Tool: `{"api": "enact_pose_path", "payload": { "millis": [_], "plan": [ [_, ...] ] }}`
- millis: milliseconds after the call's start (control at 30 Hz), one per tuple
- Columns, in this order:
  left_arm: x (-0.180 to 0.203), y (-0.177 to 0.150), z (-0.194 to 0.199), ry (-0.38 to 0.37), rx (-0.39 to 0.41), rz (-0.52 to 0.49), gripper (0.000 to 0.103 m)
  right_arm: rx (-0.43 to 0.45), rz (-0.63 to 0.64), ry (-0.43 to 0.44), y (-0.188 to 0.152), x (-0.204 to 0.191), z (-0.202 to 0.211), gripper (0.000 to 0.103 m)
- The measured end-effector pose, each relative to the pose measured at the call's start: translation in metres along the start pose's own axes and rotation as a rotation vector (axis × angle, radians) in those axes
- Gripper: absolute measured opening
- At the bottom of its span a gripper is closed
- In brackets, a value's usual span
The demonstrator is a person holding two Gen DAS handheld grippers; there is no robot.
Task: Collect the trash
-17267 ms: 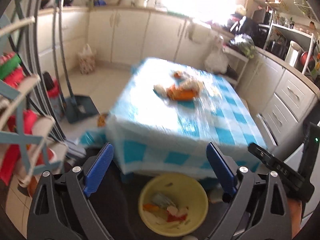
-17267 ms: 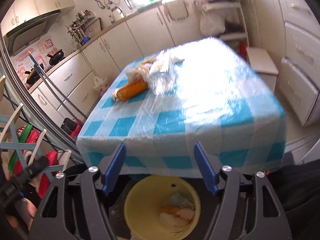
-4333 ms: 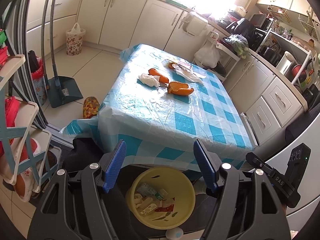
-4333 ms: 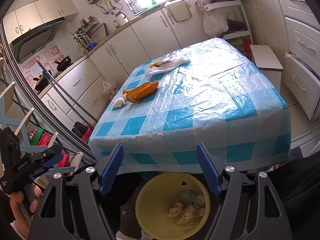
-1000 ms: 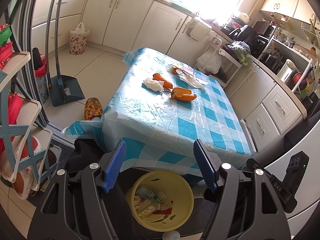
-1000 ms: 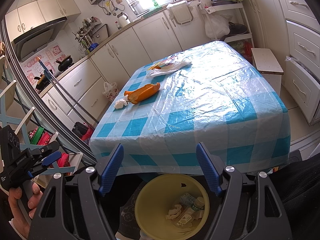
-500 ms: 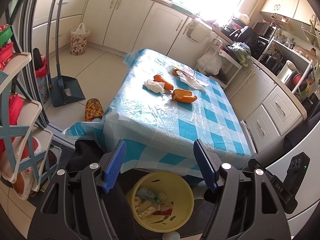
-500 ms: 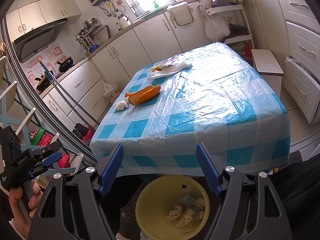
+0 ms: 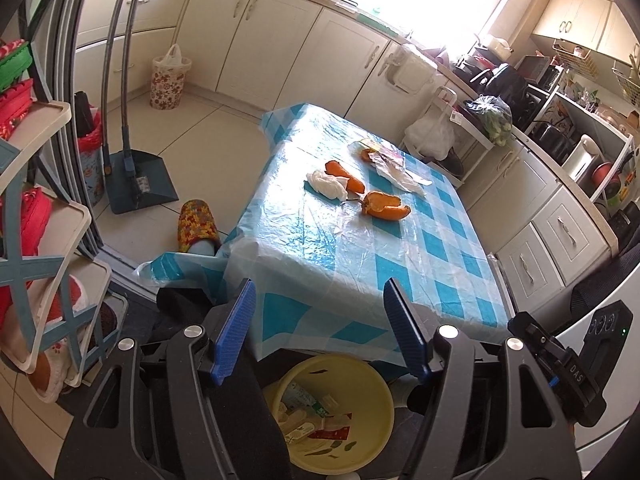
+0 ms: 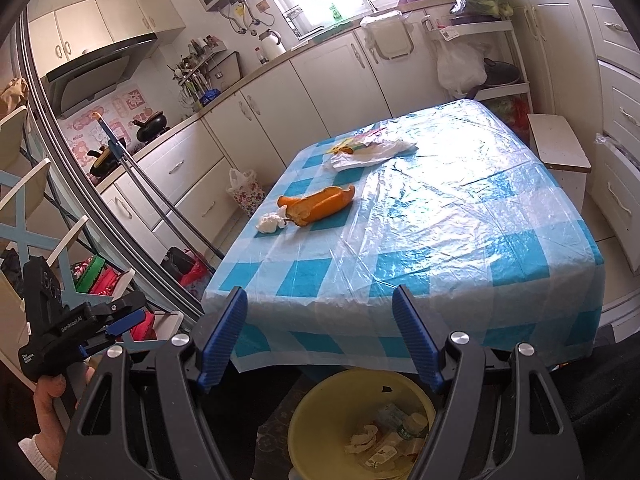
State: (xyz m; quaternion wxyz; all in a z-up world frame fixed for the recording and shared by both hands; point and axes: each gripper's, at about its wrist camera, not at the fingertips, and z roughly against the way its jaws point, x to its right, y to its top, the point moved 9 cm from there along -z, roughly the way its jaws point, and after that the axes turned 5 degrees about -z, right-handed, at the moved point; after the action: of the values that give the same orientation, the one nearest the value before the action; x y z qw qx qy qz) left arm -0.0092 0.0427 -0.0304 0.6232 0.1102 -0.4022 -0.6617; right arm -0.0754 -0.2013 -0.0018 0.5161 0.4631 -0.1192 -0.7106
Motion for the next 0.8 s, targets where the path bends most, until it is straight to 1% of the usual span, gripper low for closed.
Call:
{"api": "enact_pose_path", "payload": {
  "millis": [100, 333, 600, 800],
  "plan": [
    [0.004, 0.001, -0.001, -0.007, 0.001, -0.007, 0.063, -0.007, 0.007, 0.011, 0.003, -0.006, -0.005, 0.075],
    [0.004, 0.002, -0.002, -0.014, 0.0, 0.001, 0.063, -0.031, 0.034, 0.025, 0.002, -0.017, -0.016, 0.075],
    [0.003, 0.005, -0.002, -0.025, 0.005, -0.002, 0.063, -0.024, 0.06, 0.016, 0.011, -0.021, -0.018, 0.076],
    [0.004, 0.015, -0.012, -0.026, 0.002, -0.012, 0.063, -0.035, 0.08, 0.003, 0.016, -0.022, -0.027, 0.076]
  ]
}}
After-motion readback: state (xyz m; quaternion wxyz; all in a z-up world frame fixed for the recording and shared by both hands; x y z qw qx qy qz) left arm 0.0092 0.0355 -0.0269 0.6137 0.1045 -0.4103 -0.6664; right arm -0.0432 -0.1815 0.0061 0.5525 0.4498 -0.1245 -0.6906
